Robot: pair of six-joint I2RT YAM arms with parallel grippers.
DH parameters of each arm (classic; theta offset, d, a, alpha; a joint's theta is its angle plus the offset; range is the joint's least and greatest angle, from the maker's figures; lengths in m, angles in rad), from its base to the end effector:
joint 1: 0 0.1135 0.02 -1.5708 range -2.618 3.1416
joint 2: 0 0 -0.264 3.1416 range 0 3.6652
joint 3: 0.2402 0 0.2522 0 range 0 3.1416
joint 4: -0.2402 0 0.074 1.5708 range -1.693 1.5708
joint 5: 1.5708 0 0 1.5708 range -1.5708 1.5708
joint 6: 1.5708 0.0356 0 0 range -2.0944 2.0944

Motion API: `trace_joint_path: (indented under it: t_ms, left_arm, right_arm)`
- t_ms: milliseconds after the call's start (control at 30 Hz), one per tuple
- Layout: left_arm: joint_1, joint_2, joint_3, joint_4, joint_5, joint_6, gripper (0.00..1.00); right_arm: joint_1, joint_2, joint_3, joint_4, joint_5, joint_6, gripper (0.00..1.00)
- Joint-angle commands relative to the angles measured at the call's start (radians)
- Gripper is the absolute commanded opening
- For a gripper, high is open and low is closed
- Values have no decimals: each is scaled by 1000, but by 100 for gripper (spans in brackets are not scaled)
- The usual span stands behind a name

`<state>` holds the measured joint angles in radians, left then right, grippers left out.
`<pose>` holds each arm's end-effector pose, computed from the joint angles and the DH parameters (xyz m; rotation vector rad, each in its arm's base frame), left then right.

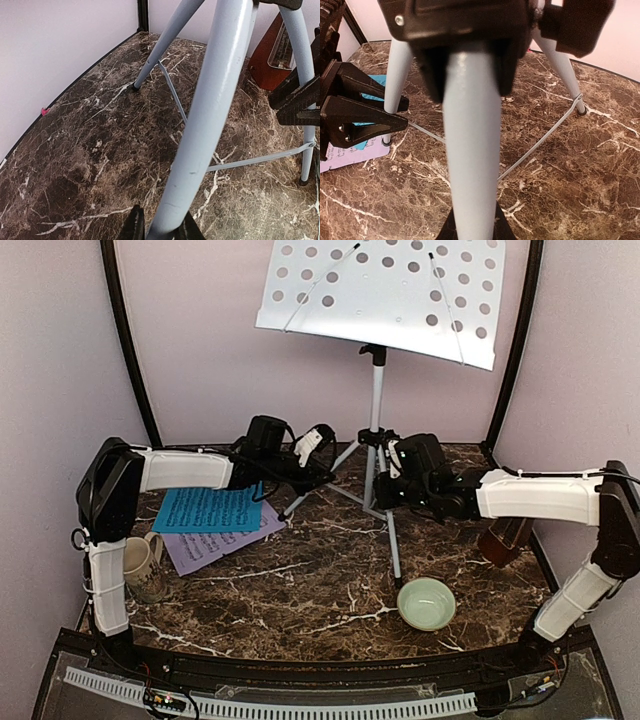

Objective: Set up the instrument practice props

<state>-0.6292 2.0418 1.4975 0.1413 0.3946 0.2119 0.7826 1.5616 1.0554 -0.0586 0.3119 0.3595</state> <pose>0.3790 -0.2928 0.2313 1.0486 1.7032 -0.6592 0.2573 0.2405 0.2534 -0.2655 2.1083 0.3495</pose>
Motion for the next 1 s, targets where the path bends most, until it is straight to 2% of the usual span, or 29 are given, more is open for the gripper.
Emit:
trace_joint_path:
  t_ms: [0, 200, 300, 667, 967]
  left_arm:
    - [20, -34, -21, 6, -98, -258, 0]
    - [20, -7, 168, -118, -122, -219, 0]
    - [20, -3, 184, -119, -110, -225, 0]
    - [-46, 79, 157, -49, -68, -287, 0]
    - [-52, -24, -3, -10, -113, -284, 0]
  right_arm:
    - [-47, -30, -49, -57, 32, 103, 0]
    - [-58, -39, -44, -56, 32, 86, 0]
    - [-68, -48, -47, -62, 42, 78, 0]
    - [-103, -82, -81, -86, 83, 20, 0]
    - [-95, -110, -167, -13, -44, 56, 0]
